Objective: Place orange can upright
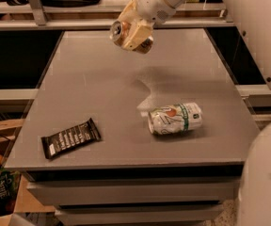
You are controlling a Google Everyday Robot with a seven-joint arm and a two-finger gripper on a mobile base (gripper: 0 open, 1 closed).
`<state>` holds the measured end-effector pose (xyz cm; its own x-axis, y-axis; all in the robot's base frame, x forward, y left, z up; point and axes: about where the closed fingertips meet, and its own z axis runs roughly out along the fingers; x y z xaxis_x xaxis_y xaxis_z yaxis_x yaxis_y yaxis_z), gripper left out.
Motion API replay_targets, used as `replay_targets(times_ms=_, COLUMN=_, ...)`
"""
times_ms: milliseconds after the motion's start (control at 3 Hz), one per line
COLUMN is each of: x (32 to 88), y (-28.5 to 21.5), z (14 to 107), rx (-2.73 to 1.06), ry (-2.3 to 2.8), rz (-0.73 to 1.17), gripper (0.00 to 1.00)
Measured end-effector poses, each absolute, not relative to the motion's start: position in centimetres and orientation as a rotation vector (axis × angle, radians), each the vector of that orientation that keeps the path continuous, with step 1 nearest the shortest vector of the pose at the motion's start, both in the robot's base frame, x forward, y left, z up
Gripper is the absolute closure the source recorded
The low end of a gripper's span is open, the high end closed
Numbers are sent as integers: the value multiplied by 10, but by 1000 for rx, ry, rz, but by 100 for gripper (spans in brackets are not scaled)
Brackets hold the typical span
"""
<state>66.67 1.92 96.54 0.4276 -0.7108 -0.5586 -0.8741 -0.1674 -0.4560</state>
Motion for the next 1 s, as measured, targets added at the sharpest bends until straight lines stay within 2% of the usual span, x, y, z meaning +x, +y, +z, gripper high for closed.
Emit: replay_targets(times_ms=1000, x=628, y=36, z=963, rx=-1755, ry=1325, rz=453, gripper=100)
